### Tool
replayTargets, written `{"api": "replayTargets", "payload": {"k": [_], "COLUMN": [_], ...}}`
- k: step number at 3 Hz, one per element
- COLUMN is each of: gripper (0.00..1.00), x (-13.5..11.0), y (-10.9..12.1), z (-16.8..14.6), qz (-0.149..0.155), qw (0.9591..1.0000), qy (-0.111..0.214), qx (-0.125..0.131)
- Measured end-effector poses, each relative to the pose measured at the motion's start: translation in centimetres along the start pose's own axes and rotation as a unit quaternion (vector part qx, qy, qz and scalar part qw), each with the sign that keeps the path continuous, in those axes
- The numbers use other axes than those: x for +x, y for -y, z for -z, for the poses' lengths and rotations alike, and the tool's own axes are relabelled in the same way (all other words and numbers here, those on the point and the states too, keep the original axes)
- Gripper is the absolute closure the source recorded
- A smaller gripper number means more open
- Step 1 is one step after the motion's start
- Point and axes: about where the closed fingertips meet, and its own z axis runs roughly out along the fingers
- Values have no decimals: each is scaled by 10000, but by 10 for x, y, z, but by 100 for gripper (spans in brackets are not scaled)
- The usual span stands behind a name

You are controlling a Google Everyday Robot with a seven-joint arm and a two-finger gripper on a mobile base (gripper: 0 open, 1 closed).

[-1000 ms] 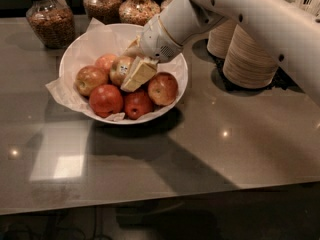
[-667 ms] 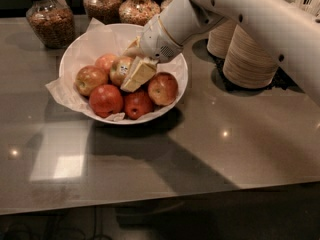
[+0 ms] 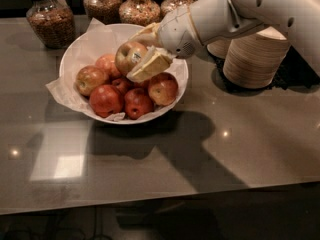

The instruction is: Pick apple from white bowl

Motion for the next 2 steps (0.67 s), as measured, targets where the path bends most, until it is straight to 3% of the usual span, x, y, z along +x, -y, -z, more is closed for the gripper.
{"api": "replayTargets", "payload": {"k": [1, 2], "gripper": [100, 100], "x": [-26, -51], "y": [1, 2], "z": [36, 66], "qz": [234, 460], "qw": [9975, 9930], "qy": [583, 928], "qx": [335, 571]}}
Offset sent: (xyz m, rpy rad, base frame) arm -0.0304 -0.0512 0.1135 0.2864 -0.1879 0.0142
